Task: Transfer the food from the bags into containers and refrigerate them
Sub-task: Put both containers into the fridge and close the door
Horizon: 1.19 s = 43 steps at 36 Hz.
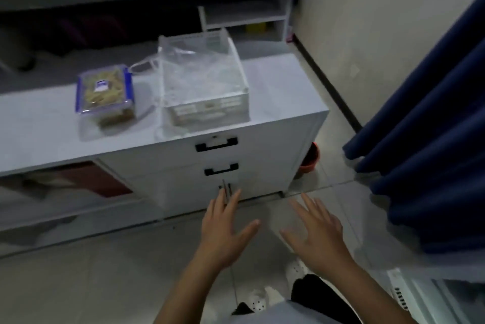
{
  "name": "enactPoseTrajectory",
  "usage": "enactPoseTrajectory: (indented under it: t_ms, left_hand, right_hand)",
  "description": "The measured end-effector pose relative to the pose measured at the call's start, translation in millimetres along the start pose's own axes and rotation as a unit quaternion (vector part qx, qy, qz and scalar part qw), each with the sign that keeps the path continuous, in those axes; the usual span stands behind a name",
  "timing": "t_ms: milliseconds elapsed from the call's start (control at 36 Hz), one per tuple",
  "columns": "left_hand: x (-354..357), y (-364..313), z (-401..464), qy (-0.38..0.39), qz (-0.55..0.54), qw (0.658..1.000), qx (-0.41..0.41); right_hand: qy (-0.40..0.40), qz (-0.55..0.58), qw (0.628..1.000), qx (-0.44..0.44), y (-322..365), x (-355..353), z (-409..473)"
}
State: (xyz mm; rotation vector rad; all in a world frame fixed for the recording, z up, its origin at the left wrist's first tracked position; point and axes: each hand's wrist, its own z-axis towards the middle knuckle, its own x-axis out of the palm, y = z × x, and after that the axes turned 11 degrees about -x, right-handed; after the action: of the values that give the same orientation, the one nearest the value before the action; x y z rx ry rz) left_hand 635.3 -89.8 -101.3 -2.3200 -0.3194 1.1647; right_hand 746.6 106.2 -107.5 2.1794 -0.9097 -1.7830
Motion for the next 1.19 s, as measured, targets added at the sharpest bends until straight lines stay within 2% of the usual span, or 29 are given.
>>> enactPoseTrajectory:
  t_ms: [222,417,528,639,750,944,1028,1194]
  left_hand:
    - [-41,72,7,-0.063,-0.108,0.988,-0.092]
    - [-96,117,25,-0.118,-0.186,0.961,-0.168]
    - [-141,128,47,-0.179,-0.188,0.947,-0.190]
    - [-194,135,74,-0.226,-0.142,0.943,-0.197]
    - [-248,140,104,-0.271,-0.147,0.929,-0.206]
    - [-325,155,160,-0.262,-0.254,0.914,-0.175]
    - [-349,166,190,-0.239,-0.300,0.907,-0.171]
    - [-390,189,260,-0.145,-0.399,0.889,-0.169]
  right_hand:
    - [0.090,-0.034,0.993,-0.063,58,16,67]
    - [0.115,-0.012,0.975,-0.188,130,22,151]
    - [0.134,0.007,0.955,-0.265,179,14,203]
    - [0.133,-0.001,0.928,-0.347,224,13,244]
    - [0.135,-0.010,0.908,-0.396,265,13,292]
    - [0.116,-0.011,0.893,-0.435,329,21,364]
    - [0.107,-0.059,0.905,-0.407,348,32,390]
    - [0.109,-0.138,0.925,-0.337,367,59,416]
